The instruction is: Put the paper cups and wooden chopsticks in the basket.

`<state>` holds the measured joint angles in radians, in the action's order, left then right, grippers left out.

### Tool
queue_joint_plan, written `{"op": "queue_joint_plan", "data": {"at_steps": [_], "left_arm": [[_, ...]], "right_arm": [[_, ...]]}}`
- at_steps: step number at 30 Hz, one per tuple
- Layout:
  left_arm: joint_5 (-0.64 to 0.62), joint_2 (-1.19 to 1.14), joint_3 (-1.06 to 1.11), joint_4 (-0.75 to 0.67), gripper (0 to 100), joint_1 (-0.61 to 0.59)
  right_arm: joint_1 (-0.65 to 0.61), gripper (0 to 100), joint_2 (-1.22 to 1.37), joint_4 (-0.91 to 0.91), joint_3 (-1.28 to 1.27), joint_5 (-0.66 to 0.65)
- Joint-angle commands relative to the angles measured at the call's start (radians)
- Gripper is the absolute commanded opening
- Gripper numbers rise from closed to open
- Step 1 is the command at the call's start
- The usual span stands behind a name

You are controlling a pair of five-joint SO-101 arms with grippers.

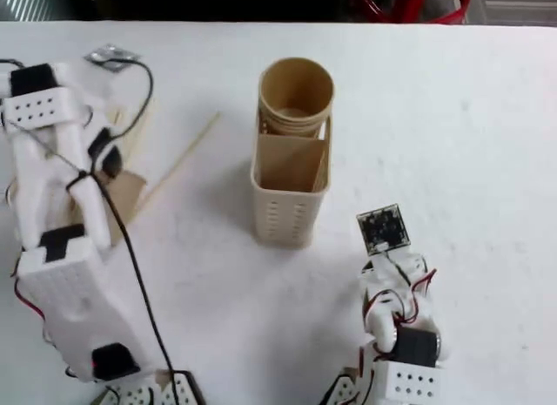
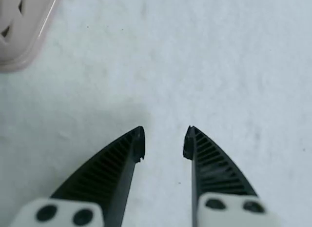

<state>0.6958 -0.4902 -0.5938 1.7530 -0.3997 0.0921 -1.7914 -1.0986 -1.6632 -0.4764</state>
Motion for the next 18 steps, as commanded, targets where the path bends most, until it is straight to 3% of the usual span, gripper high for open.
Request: {"op": "queue_joint_plan", "data": {"at_steps": [1, 5, 11, 14, 18], "left_arm": [[-0.083, 0.151, -0.021, -0.043, 17, 0.015], [-0.229, 0.206, -0.012, -0.127, 17, 0.076], [-0.437, 0.044, -0.012, -0.233, 20, 0.128], [-0.361, -0.088, -0.020, -0.249, 20, 0.140], [-0.226, -0.179, -0.021, -0.137, 14, 0.137]], "right_arm": [[0.007, 14.4, -0.008, 0.016, 0.003, 0.009], [0.007, 14.4, -0.008, 0.016, 0.003, 0.009], [0.007, 14.4, -0.008, 0.015, 0.003, 0.009], [0.007, 14.4, -0.008, 0.015, 0.003, 0.009], [0.007, 14.4, -0.008, 0.015, 0.003, 0.009]]}}
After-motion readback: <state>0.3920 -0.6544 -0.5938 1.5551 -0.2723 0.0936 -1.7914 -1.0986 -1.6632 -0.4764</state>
